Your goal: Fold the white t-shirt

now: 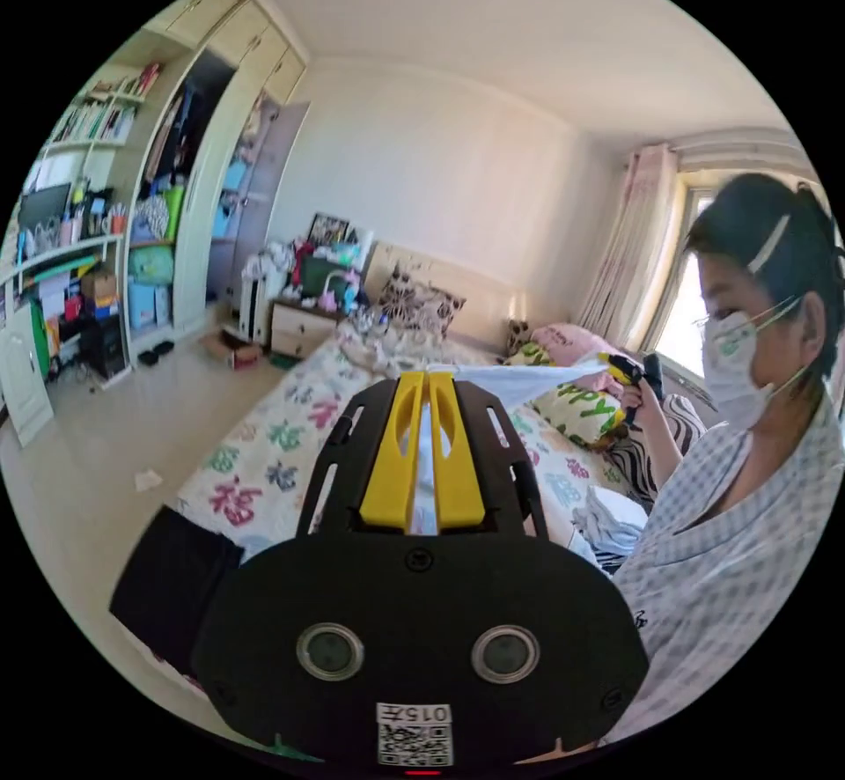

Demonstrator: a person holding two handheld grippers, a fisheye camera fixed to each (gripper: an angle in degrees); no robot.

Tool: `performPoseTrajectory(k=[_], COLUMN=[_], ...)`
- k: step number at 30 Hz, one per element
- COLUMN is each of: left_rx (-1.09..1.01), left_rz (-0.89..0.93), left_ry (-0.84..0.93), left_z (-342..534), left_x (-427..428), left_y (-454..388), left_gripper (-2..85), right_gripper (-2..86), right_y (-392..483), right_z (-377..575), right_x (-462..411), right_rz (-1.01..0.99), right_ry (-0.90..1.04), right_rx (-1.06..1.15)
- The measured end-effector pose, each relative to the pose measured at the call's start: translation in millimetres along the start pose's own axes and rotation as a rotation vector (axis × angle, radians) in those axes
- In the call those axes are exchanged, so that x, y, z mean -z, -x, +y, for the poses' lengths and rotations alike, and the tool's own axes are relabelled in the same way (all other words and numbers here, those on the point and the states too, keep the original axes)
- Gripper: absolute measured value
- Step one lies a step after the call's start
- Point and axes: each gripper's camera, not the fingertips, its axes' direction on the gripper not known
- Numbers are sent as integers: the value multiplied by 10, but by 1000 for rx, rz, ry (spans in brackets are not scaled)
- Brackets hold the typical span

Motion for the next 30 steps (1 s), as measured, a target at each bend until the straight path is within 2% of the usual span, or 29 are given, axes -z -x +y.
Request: performPoseTrajectory(k=[3,6,8,10,13,17,19,24,27,30], left_rx=[-102,-82,9,103,66,70,13,-129,-196,-235], left_rz=[-55,-101,-95,-141,-274,-280,-276,-205,-142,-46], left_ry=[-6,134,249,328,291,138,69,61,156,300], left_z=[-460,-818,-975,-1216,-1743,-2349,-2610,-2498,-2001,-1294], left_x=[62,-427,-883,-1403,-1698,-1508,-1255,-768,-707,-905], left_y=[-10,294,625,943,909,733,585,373,338,414], left_gripper=[-6,-5,-5,-4,-3,-3,-3,-2,-1,-1], right_gripper=[5,5,6,6,6,6,6,6,6,6], right_y=[99,-188,-446,-601,-546,-127,155,442,251,-206], right_z=[-200,-458,-654,-979,-1455,-1944,-2102,-1806,-1208,-396], right_x=[-9,-315,-581,-947,-1166,-1069,-911,-607,-452,-422], right_rz=[22,91,203,430,514,535,464,352,271,292], right_ry=[-9,65,132,191,140,18,-35,-27,21,89], right_rx=[37,-48,-110,-68,-62,19,92,262,241,146])
